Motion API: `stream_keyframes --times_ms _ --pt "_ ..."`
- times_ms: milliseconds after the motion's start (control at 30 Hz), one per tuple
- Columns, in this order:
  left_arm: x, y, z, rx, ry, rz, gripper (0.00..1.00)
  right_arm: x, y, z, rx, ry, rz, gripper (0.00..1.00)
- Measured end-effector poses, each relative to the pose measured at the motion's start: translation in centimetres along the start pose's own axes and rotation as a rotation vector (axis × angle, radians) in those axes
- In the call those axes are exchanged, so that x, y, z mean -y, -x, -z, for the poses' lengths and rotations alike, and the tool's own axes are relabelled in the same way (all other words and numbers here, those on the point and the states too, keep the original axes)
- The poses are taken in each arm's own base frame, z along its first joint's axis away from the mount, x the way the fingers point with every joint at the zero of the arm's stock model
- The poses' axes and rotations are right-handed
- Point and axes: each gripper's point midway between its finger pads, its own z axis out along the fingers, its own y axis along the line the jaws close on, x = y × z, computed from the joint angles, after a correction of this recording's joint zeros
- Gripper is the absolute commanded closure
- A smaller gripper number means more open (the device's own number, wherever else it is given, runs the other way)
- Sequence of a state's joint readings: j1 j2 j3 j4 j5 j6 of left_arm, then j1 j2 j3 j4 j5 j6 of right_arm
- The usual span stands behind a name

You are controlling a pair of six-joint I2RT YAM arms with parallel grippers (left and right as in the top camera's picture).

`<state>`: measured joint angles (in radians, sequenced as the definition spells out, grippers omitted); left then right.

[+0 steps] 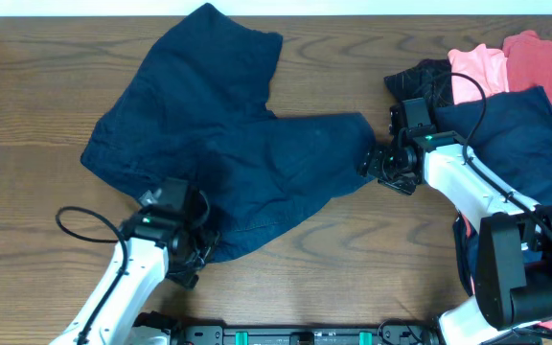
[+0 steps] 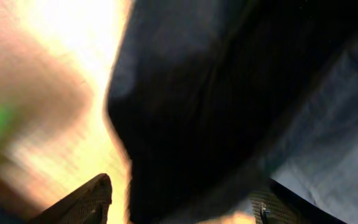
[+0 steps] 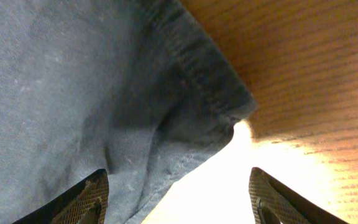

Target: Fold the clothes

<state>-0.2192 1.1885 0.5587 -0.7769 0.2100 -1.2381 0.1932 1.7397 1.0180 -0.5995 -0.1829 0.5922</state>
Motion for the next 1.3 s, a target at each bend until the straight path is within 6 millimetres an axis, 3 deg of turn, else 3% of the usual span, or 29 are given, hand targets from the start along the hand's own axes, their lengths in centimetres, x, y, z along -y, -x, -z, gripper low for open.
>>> stream_keyframes --times_ms 67,133,167,300,700,1100,1133,1200,1267,1300 --pt "0.0 0.1 -0.8 0.008 -0.017 0.011 0.4 0.0 0.0 0.0 -0.001 -0.001 -0.001 0.3" --pt "-0.3 0.2 -1.4 0.013 -0.019 0.026 0.65 0.1 -0.1 0.0 -0.003 -0.002 -0.001 0.32" --pt "-0.6 0.2 -1.7 0.015 -0.012 0.034 0.73 0.1 -0.2 0.0 -0.007 -0.005 -0.001 0.32" --pt "-1.1 0.6 -1.9 0.037 0.005 0.038 0.94 0.3 -0.5 0.0 -0.018 -0.013 -0.005 0.34" --pt "-2.8 -0.3 -0.5 0.023 0.024 -0.106 0.94 1.3 -2.3 0.1 -0.088 -0.064 -0.015 0.29" --pt "-3.2 -0.7 1.7 0.056 -0.063 -0.212 0.94 -0.2 -4.2 -1.6 -0.08 -0.042 -0.04 0.32" --pt "-3.3 -0.7 1.7 0.057 -0.064 -0.216 0.94 -0.4 -4.2 -1.6 -0.07 -0.037 -0.043 0.35" --pt "-3.3 -0.7 1.8 0.061 -0.067 -0.224 0.94 -0.8 -4.0 -1.8 -0.043 -0.013 -0.049 0.51" --pt "-3.3 -0.7 1.8 0.061 -0.067 -0.233 0.94 -1.2 -3.7 -2.0 -0.01 0.017 -0.054 0.89" --pt "-3.3 -0.7 1.8 0.062 -0.068 -0.237 0.94 -1.2 -3.5 -2.2 0.006 0.025 -0.064 0.99"
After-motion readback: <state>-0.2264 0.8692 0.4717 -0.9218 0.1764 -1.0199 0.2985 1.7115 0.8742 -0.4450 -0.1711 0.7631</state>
